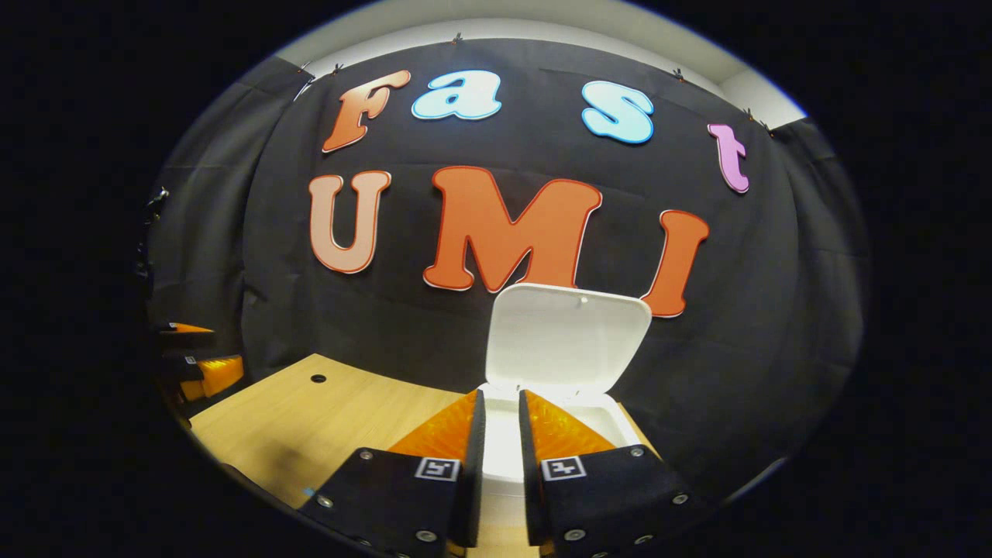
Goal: Press the lid of the desktop garbage bin to open it, pick up the crumpled paper on the desktop and throw it into the bin, then pick up the pop can on the desktop and drop it into the bin, and finally close the garbage bin lid.
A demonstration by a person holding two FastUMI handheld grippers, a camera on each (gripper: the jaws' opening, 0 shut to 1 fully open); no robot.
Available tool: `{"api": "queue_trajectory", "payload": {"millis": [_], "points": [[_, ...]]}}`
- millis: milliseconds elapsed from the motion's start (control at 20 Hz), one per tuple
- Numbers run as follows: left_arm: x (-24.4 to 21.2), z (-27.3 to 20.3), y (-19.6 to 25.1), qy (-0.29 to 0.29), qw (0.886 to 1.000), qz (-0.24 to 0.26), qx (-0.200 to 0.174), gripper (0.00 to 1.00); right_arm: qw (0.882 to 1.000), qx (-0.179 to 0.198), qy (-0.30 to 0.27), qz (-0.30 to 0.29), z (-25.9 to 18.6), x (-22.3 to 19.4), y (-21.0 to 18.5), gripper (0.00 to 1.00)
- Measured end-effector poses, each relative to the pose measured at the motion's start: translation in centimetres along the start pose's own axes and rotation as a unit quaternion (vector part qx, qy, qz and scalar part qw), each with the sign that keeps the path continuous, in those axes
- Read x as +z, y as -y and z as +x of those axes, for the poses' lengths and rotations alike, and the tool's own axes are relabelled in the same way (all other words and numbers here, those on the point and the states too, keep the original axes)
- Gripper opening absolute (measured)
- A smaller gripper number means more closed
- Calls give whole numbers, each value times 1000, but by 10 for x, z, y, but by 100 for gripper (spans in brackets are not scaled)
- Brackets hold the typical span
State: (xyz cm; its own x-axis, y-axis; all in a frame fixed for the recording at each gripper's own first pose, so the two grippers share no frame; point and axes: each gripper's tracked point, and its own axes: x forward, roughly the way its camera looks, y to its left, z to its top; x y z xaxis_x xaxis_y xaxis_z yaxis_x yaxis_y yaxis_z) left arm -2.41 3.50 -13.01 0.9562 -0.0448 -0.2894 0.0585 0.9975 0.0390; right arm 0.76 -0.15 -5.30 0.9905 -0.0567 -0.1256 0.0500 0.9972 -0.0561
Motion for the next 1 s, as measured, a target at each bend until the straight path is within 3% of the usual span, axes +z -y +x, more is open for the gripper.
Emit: {"api": "queue_trajectory", "payload": {"millis": [200,250,400,600,1000], "points": [[-37,7,16,-43,998,13,-45,100,999,37,-29,3,-6,-25,-38,59],[-50,7,20,-57,997,16,-56,95,998,44,-37,0,-6,-32,-45,64],[-84,7,31,-99,992,17,-83,100,996,70,-61,0,-11,-52,-69,82],[-127,10,36,-150,984,17,-97,100,991,93,-96,-5,-13,-83,-93,89],[-206,5,51,-252,957,43,-141,100,975,140,-169,-10,-18,-149,-134,93]]}}
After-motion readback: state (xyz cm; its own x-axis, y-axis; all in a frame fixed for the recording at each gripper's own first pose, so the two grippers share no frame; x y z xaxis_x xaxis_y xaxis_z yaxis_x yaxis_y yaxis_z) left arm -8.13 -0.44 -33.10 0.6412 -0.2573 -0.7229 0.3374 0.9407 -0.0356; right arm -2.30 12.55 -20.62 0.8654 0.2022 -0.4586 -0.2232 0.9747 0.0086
